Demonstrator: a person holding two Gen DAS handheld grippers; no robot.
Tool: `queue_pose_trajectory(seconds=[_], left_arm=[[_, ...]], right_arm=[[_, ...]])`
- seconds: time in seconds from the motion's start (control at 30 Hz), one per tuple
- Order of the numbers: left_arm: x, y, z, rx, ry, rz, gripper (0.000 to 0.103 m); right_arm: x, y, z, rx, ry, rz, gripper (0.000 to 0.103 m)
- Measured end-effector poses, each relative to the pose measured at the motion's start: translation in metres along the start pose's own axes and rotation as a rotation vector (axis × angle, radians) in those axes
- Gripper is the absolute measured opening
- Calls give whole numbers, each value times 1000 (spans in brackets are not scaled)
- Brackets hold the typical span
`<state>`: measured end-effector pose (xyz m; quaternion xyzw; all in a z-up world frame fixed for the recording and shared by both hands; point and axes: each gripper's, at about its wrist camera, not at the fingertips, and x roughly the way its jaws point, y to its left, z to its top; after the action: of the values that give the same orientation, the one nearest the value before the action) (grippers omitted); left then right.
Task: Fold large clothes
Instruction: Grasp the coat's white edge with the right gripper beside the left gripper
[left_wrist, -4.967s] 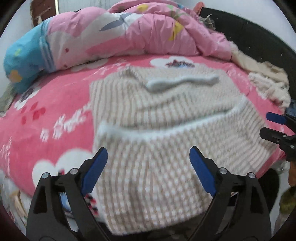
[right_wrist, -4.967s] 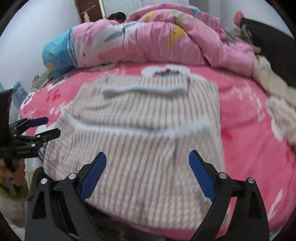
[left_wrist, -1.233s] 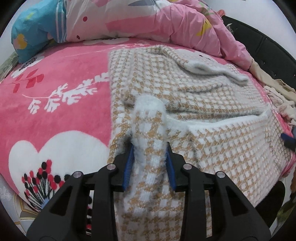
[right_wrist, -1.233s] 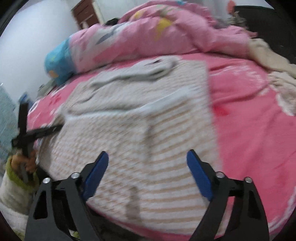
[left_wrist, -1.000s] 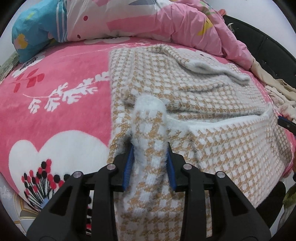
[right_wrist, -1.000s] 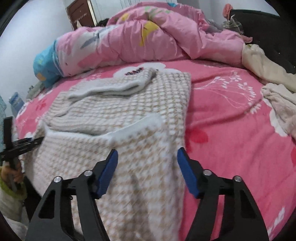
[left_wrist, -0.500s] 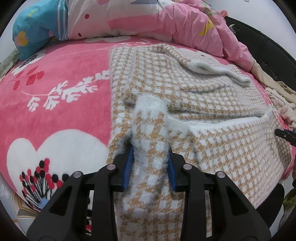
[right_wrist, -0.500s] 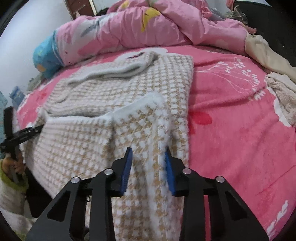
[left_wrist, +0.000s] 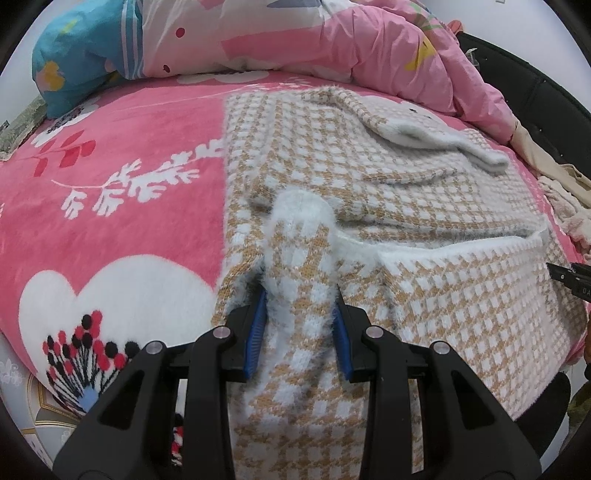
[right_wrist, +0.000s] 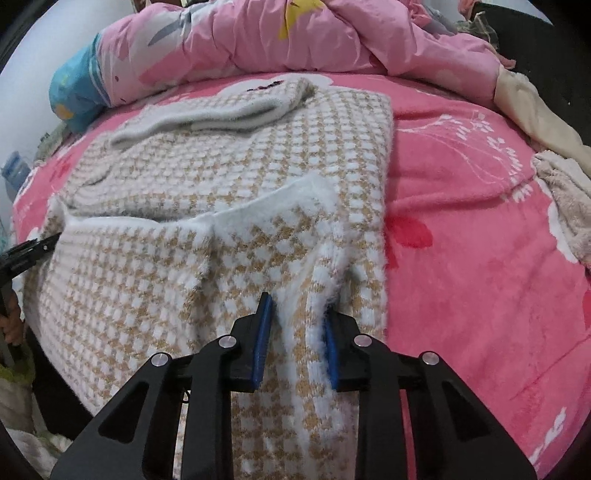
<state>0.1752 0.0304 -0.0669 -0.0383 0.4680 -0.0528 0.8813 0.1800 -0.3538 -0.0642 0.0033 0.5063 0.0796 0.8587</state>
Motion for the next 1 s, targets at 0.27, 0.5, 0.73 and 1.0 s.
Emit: queue_pose_trajectory(seconds=[0.27, 0.5, 0.73, 1.0], left_arm=[[0, 1, -1, -4, -2, -7, 33], [-1, 4, -1, -7, -4, -17, 33], [-1, 3, -1, -8, -5, -16, 33], [-1, 4, -1, -8, -5, -16, 33]], right_arm=[[4, 2, 5, 13, 17, -18, 25], [4, 9, 9, 2, 29, -46, 25], [3, 13, 10, -1, 32, -52, 25], [5, 13, 10, -6, 32, -55, 25]])
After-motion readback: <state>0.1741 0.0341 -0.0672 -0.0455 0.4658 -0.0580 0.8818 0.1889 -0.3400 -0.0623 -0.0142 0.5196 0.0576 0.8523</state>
